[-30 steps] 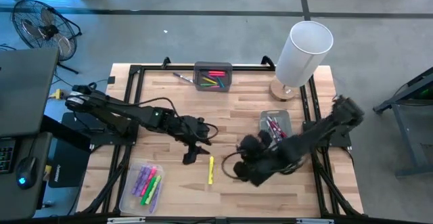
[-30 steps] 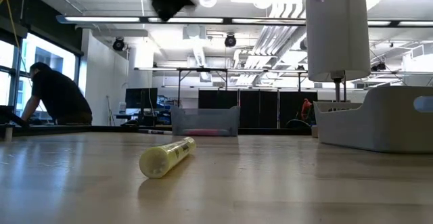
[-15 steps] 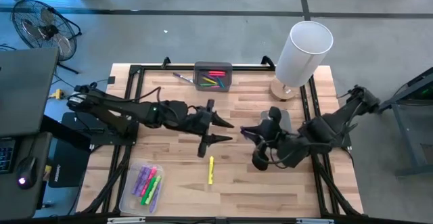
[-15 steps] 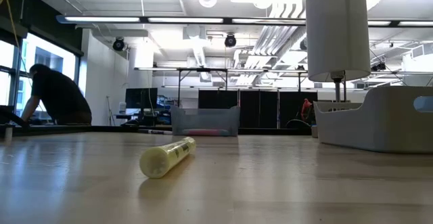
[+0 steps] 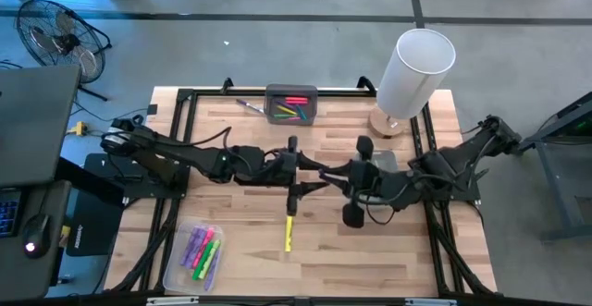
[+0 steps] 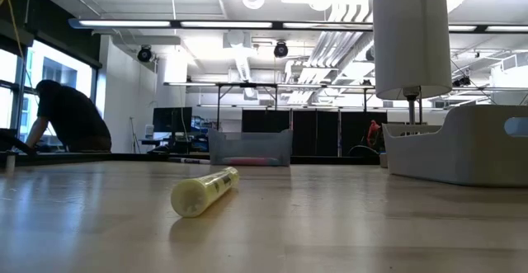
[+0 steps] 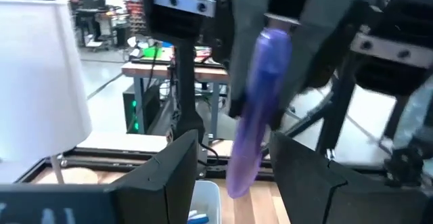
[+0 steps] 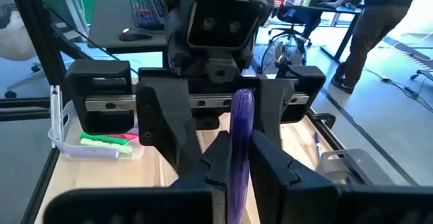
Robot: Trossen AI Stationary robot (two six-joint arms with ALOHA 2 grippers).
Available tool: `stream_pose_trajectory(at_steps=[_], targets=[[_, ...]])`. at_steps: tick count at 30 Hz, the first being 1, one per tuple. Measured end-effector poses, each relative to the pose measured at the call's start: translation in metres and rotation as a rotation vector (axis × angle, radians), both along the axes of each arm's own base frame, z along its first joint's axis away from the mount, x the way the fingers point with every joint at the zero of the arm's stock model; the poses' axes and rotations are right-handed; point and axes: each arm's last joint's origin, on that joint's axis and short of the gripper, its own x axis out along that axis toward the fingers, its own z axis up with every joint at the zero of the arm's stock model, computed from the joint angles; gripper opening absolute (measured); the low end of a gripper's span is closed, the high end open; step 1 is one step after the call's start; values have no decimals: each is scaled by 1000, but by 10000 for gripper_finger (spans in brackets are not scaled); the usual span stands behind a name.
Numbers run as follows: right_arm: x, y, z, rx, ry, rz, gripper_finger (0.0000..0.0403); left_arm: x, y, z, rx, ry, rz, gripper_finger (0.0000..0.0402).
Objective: Pick & Place Markers
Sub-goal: Put the purple pen into the black bin
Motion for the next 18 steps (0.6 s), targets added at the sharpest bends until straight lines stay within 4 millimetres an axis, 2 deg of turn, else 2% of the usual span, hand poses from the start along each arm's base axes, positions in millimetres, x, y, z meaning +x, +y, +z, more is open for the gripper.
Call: stream_pose_trajectory(at_steps=[4,7,16,18], targets=[[2,-5,0,1,5,-9,23,0,1,0,-41,-2,16,177],[4,-9,0,6,10,-2,27,0,1,0,-44,-3,19,161],[9,-17,-1,25,25,32,31,0,1,1,-69,-10,29,47],[10,-18,-1,23,26,29,40,0,1,1,-70,-7,28,40]])
